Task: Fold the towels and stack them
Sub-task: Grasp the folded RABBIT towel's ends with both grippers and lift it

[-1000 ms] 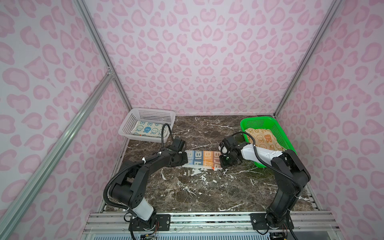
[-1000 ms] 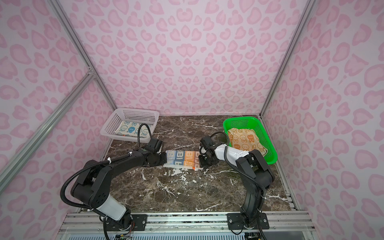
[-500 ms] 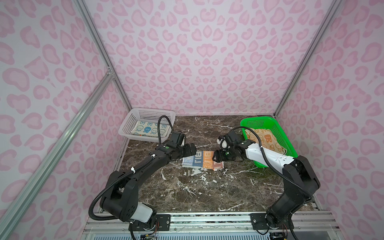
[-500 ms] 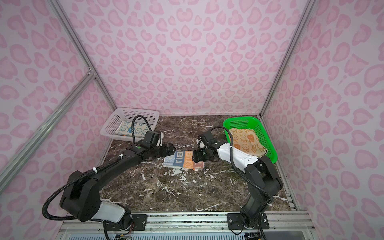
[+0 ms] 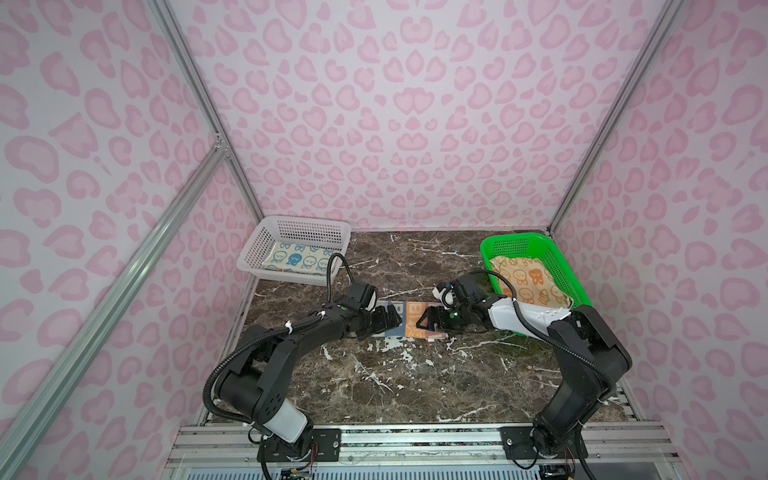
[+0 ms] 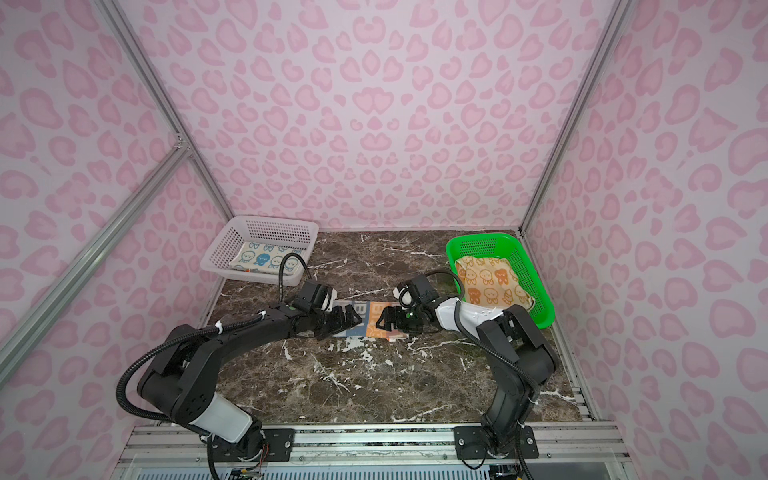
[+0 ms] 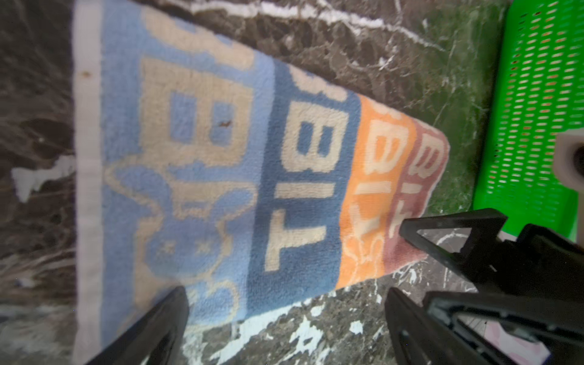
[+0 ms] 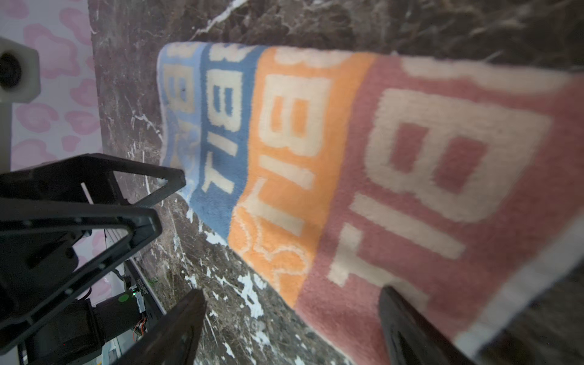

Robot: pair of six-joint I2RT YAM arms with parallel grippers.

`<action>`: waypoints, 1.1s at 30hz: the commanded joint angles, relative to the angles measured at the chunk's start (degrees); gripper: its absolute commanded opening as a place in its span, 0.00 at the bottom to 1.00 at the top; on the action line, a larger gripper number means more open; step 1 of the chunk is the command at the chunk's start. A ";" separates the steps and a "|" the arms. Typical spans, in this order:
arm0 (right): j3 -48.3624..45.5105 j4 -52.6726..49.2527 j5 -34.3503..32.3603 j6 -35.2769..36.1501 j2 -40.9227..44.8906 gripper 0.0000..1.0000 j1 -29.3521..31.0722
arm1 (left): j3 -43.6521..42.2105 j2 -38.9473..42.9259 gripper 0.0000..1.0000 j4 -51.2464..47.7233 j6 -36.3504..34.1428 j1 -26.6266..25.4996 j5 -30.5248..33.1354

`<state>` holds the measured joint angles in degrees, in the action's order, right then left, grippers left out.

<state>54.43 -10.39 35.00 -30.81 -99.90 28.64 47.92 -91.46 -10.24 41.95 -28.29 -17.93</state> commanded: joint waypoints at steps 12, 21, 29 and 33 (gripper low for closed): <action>4.71 -11.58 -5.86 9.27 3.76 0.99 -1.91 | 16.35 -0.93 0.98 -16.31 -10.39 0.87 9.51; 6.67 -16.72 -12.29 12.99 1.41 0.99 -2.16 | 18.97 -8.43 0.98 -20.92 -12.79 3.66 9.06; 6.38 -14.07 -13.03 11.70 -2.67 0.99 -1.36 | 19.80 -12.92 1.00 -21.83 -13.75 3.30 11.86; 6.12 -12.66 -13.60 10.96 -4.70 0.99 -0.32 | 21.28 -15.61 0.95 -22.90 -14.57 2.38 12.84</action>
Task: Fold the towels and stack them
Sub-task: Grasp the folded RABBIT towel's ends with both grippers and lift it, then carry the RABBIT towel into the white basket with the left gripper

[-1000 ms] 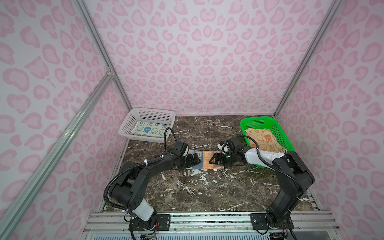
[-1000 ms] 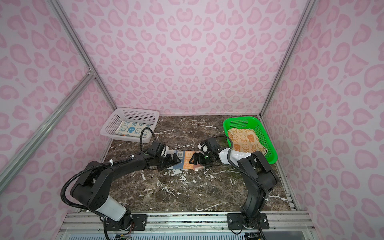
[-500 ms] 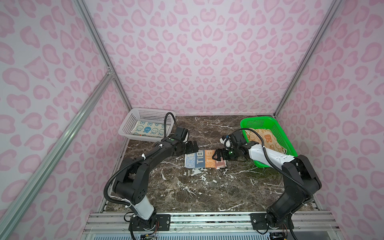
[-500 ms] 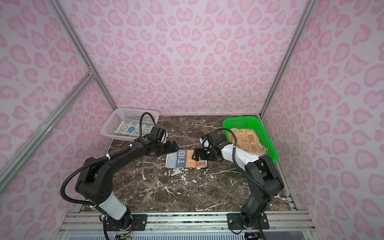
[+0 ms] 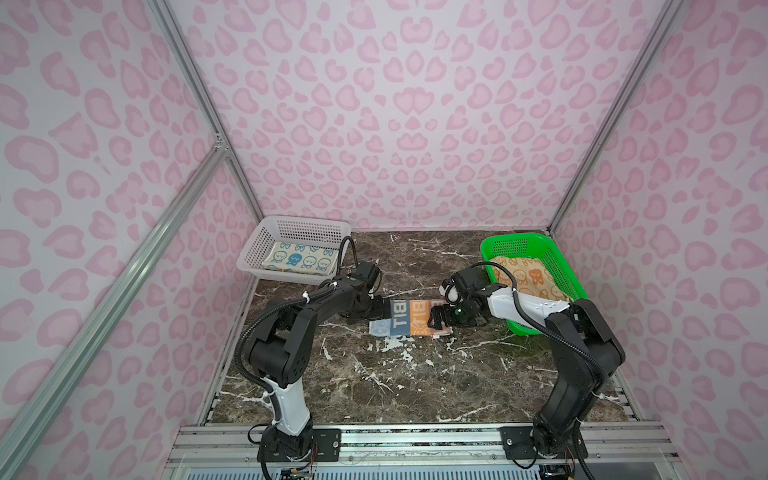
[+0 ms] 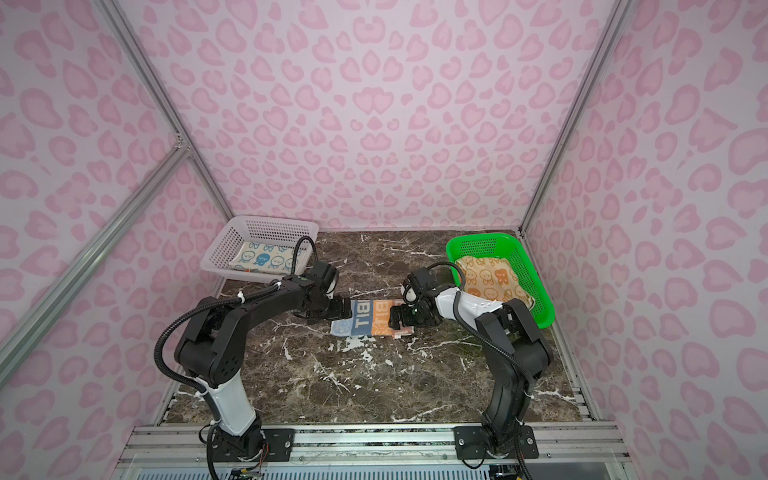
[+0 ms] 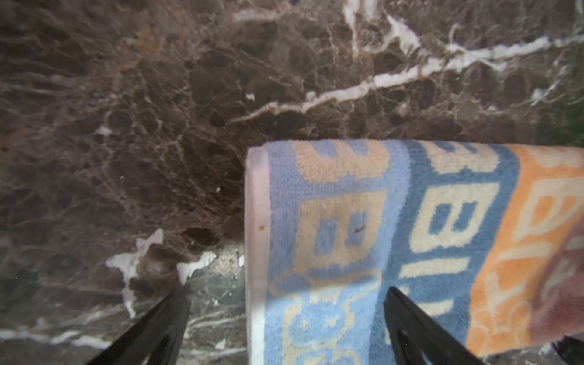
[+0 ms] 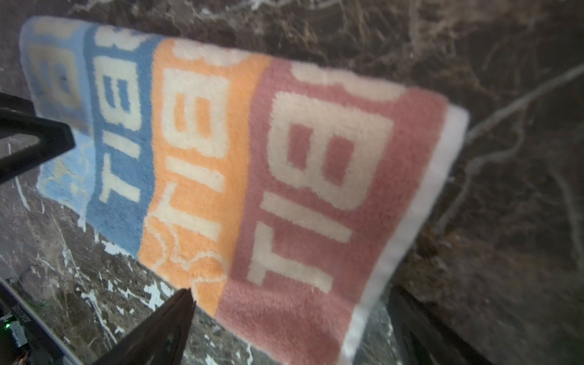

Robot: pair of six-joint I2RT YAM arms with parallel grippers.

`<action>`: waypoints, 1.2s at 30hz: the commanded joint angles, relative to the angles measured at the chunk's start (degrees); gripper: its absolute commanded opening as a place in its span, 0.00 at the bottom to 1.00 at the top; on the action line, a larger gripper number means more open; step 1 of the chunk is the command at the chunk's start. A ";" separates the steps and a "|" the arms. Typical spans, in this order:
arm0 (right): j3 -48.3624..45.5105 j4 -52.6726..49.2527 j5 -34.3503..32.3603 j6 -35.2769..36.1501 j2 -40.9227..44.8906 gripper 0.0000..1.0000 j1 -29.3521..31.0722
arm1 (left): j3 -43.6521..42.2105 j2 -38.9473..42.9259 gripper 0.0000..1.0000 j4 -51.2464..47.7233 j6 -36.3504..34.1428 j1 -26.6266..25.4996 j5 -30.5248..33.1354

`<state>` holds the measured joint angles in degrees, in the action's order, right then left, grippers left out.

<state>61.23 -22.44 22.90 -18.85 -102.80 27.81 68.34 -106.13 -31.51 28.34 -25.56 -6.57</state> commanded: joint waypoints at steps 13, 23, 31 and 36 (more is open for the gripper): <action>0.20 1.40 -2.97 -4.35 -5.20 0.99 3.70 | 0.03 -6.05 0.21 -3.97 -2.69 -2.56 5.61; 1.20 -0.59 -2.68 -3.16 -1.41 0.99 3.70 | 6.23 -4.55 0.04 -10.58 -5.15 -2.56 9.20; 6.30 -2.73 -2.62 -1.98 2.48 0.99 3.82 | 23.54 -4.97 0.04 -26.43 -14.34 -2.05 24.27; 13.59 -4.73 -2.88 -0.61 2.07 0.99 4.51 | 34.20 -6.69 0.04 -32.04 -20.97 1.02 30.00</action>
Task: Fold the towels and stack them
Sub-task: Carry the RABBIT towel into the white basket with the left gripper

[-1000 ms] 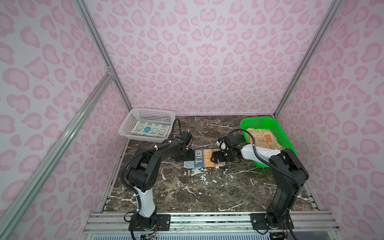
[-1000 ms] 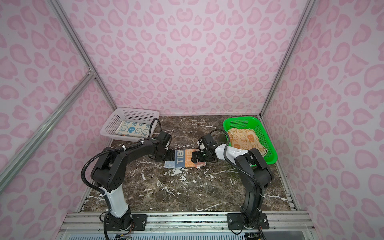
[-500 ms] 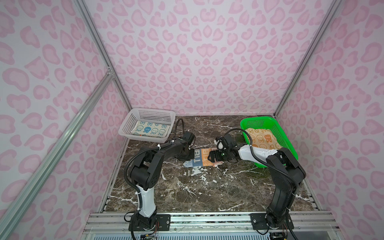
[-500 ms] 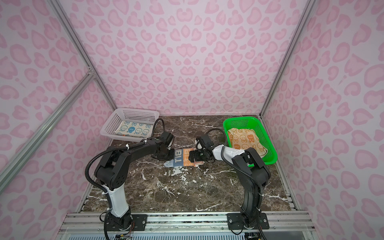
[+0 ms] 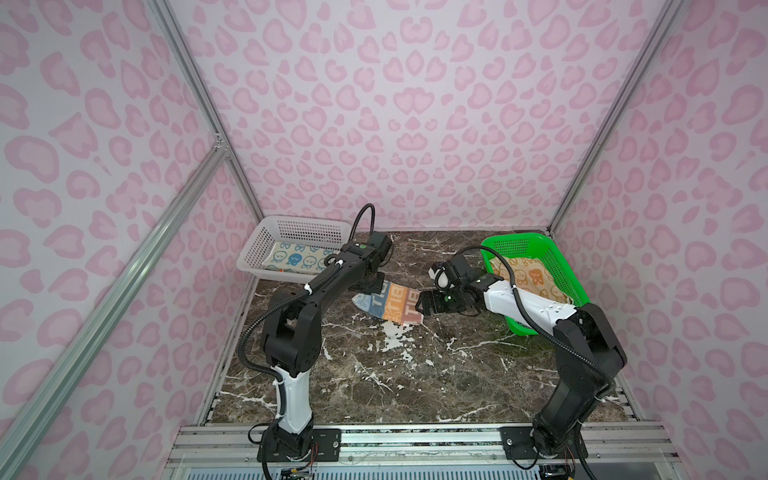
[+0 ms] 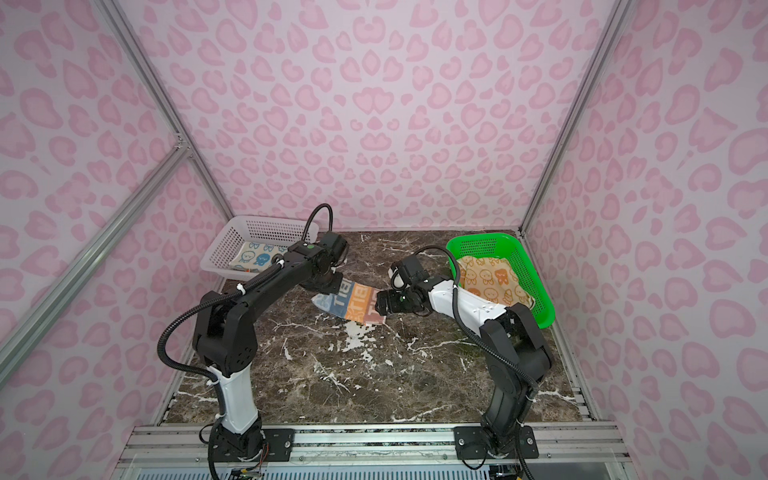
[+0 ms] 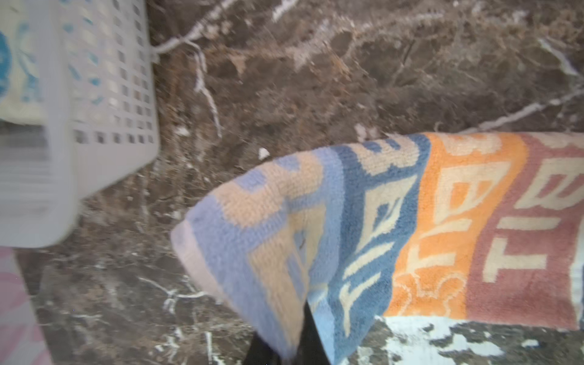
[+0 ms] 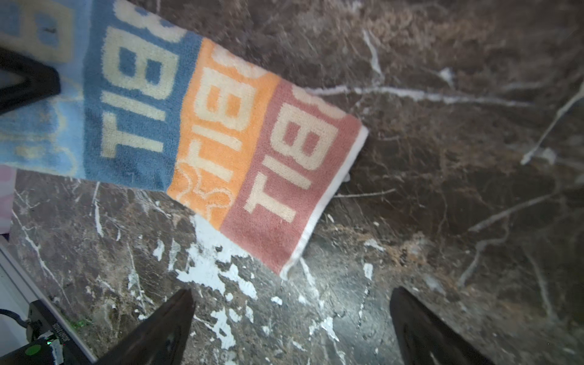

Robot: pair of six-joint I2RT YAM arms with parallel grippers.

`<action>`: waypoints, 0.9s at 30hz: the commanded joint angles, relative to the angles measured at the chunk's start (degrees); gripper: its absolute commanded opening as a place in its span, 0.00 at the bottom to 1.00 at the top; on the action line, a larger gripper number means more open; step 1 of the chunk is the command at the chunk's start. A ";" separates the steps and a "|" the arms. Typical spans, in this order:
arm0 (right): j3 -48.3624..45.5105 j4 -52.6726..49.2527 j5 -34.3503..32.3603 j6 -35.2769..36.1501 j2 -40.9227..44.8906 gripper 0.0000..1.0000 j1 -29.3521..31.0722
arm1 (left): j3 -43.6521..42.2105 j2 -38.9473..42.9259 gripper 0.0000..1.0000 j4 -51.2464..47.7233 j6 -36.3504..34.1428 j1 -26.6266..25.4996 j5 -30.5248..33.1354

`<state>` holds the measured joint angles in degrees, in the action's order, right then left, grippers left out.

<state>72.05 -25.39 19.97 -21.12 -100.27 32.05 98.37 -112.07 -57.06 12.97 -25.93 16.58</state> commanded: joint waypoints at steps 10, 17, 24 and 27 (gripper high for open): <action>20.65 -7.07 -0.17 3.33 -6.49 0.99 2.13 | 20.56 -4.96 0.04 -4.02 -16.28 11.82 13.03; 27.55 -6.68 -0.13 4.69 -10.36 0.99 3.71 | 22.63 -6.53 0.04 3.28 -25.74 16.77 10.97; 34.17 -5.20 1.27 5.94 -15.10 0.99 4.44 | 21.11 -10.42 0.04 11.72 -33.09 19.49 14.35; 37.13 -5.55 1.24 6.89 -17.15 0.99 4.93 | 20.94 -11.82 0.04 15.22 -34.56 20.90 15.47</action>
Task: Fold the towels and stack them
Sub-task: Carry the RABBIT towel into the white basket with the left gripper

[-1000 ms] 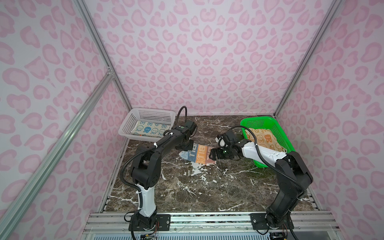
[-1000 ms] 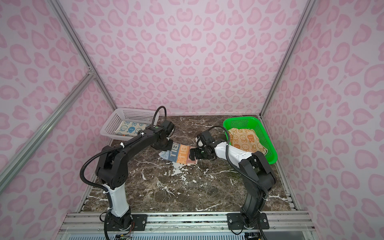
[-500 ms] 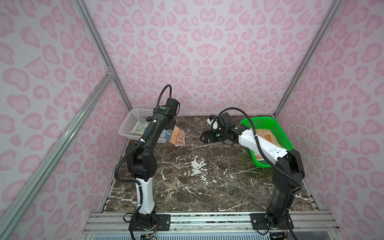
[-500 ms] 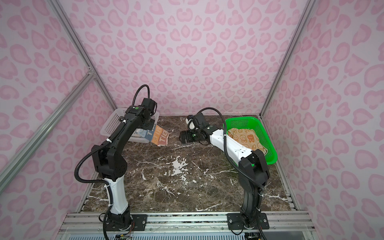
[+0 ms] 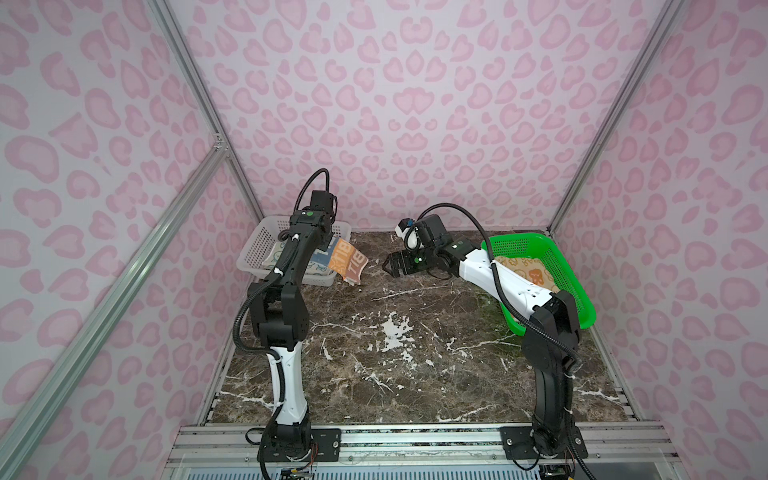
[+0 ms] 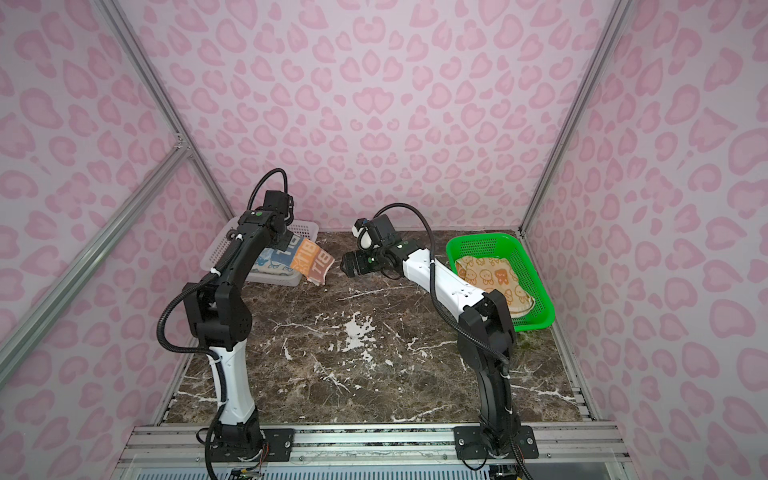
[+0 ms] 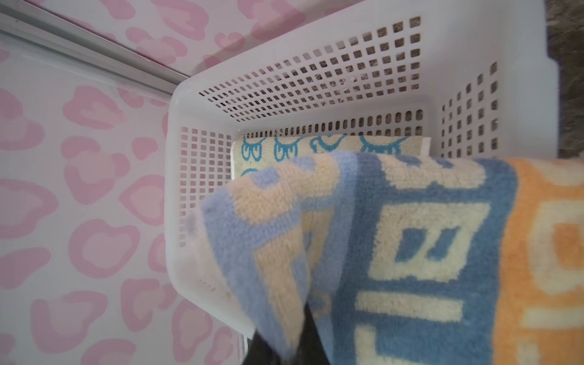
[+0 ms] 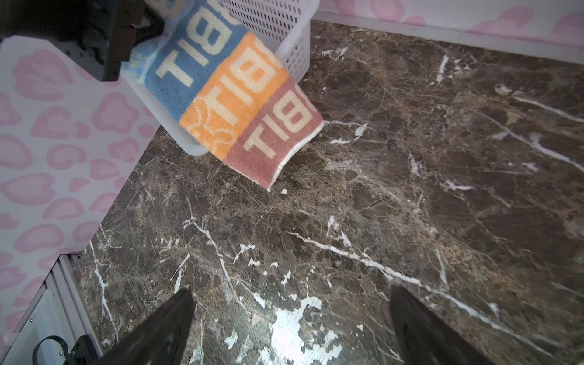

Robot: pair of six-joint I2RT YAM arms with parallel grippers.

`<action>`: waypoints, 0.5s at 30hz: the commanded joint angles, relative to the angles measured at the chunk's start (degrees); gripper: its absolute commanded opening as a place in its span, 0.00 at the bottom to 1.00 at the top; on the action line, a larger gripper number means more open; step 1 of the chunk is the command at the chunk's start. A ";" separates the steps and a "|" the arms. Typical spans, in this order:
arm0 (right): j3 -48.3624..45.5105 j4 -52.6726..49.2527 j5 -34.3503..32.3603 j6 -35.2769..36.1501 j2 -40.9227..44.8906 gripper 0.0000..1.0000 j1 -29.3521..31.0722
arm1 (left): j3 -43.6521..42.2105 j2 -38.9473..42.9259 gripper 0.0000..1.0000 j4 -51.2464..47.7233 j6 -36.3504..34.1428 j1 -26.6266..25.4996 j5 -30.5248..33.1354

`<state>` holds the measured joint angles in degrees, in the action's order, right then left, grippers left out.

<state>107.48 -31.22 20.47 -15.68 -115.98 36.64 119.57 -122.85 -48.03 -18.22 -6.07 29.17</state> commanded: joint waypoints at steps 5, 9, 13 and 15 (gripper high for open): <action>8.41 -1.90 1.64 2.22 -6.27 0.99 0.38 | 0.85 -3.91 0.04 9.08 -3.60 3.99 2.85; 15.01 -5.07 2.27 2.49 -11.06 0.99 0.36 | 1.02 -5.92 0.04 9.35 -3.49 6.08 1.49; 20.37 -7.24 3.14 2.28 -14.92 0.99 0.31 | 1.38 -8.51 0.04 11.41 -4.10 7.83 0.84; 21.96 -7.97 3.25 2.05 -16.63 0.99 0.34 | 2.24 -9.49 0.04 11.54 -4.52 8.29 1.25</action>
<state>127.98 -37.01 22.74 -13.89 -130.69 37.01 120.33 -131.20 -39.07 -21.58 1.72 30.17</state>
